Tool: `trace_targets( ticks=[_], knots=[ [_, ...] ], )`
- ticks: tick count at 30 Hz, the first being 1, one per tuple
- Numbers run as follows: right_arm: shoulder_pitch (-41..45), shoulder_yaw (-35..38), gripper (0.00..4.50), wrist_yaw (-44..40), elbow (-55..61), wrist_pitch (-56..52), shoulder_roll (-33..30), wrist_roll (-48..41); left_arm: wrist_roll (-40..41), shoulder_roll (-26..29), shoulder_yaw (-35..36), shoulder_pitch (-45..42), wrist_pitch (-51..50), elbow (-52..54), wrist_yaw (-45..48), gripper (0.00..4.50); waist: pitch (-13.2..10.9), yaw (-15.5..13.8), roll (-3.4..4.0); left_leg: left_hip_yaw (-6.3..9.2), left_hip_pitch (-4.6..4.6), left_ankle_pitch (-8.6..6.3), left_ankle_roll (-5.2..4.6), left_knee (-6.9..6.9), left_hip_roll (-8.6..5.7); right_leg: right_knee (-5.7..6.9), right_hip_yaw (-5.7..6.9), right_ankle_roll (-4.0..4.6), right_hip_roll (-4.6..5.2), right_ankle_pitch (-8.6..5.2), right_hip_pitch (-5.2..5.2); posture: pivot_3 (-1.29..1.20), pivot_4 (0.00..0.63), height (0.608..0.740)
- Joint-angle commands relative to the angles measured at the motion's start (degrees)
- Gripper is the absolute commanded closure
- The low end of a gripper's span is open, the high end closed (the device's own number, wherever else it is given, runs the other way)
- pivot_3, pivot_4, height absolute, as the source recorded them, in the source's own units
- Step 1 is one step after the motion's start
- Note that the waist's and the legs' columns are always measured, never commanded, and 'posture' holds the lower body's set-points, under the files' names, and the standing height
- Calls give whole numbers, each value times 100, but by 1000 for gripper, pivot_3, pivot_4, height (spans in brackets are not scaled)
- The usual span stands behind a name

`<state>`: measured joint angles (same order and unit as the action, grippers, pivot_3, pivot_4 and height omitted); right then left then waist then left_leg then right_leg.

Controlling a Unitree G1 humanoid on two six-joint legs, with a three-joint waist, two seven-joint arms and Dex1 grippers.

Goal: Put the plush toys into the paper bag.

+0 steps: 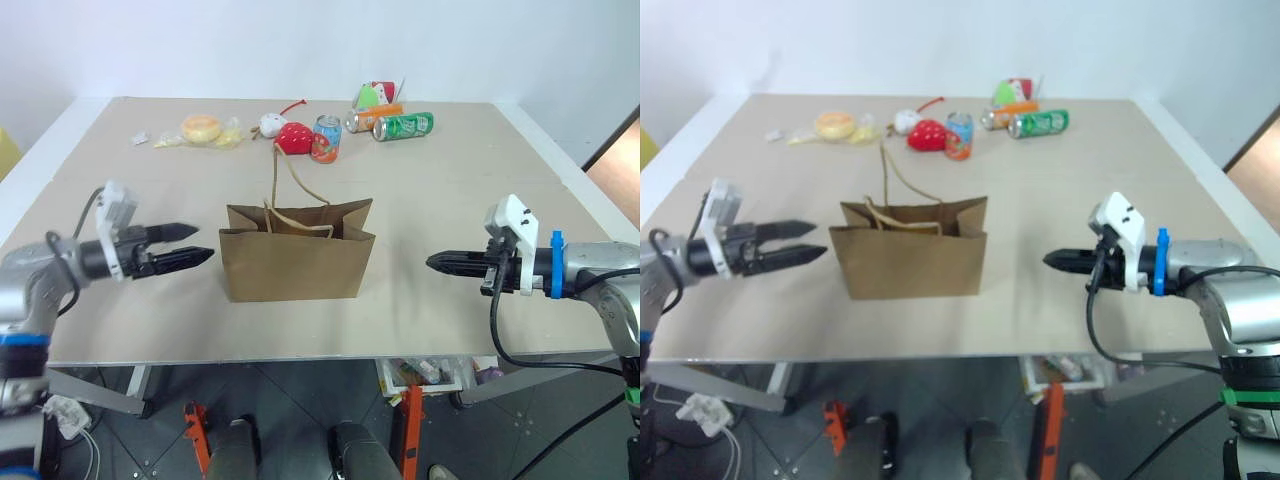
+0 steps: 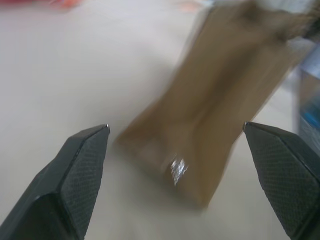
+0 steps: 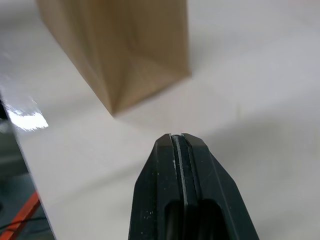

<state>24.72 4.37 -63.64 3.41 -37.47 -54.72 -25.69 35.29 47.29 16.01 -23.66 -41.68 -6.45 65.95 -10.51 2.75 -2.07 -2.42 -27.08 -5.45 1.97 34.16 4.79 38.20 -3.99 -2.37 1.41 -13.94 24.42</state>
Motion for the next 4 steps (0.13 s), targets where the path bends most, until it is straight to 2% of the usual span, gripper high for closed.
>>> trace_targets(
  ticks=[1, 4],
  knots=[
    [310, 321, 4500, 185, -427, 339, 78, 60, 348, 159, 1058, 634, -387, 1065, -705, 97, -1, 0, 0, 0, 0, -1, 1, 0, 0, 0, 0, 0, 0, 0, 1, 0, 150, 740],
    [559, 514, 4500, 185, -527, 305, 123, -138, 393, 201, 1206, 860, -424, 1161, -777, 97, -1, -2, 0, -1, 2, -2, 3, 1, -1, 0, 2, 5, 2, 3, 1, 0, 150, 740]
  ],
)
